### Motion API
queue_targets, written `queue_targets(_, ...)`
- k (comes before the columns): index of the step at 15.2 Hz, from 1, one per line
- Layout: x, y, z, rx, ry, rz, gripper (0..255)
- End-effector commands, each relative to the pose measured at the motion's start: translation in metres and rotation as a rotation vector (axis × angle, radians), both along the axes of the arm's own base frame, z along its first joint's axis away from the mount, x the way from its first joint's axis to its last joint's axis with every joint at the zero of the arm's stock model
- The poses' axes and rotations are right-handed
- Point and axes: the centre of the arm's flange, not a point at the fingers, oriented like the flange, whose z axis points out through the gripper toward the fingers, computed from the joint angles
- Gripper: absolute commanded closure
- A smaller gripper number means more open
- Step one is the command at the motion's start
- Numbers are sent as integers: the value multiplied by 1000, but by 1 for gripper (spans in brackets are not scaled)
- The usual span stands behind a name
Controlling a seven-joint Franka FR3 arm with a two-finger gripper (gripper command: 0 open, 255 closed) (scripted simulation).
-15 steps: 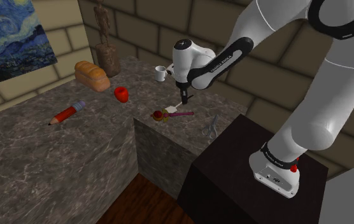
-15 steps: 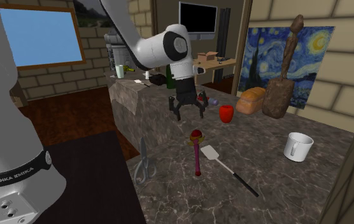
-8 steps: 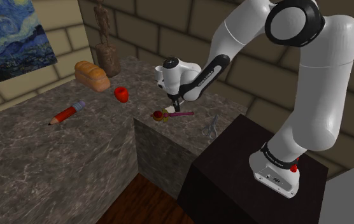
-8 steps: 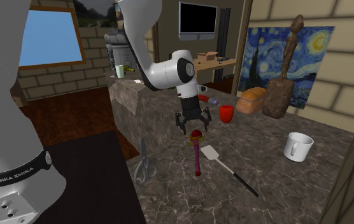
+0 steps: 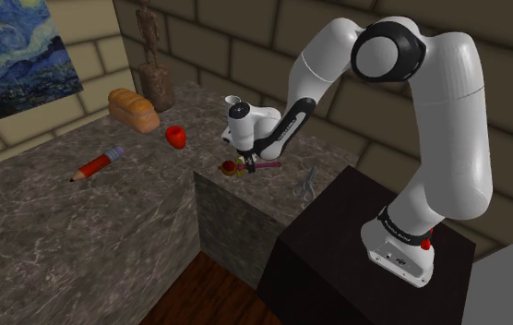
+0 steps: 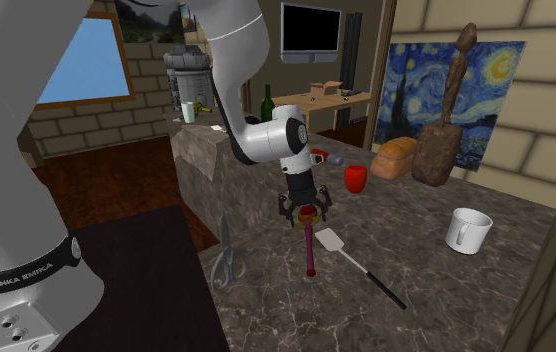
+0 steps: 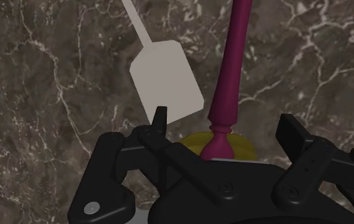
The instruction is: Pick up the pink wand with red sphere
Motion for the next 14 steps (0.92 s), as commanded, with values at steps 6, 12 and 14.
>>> queue_targets(6, 0, 0, -21, 0, 0, 1, 255)
queue_targets(12, 0, 0, -21, 0, 0, 1, 255)
queue_targets(14, 0, 0, -20, 0, 0, 1, 255)
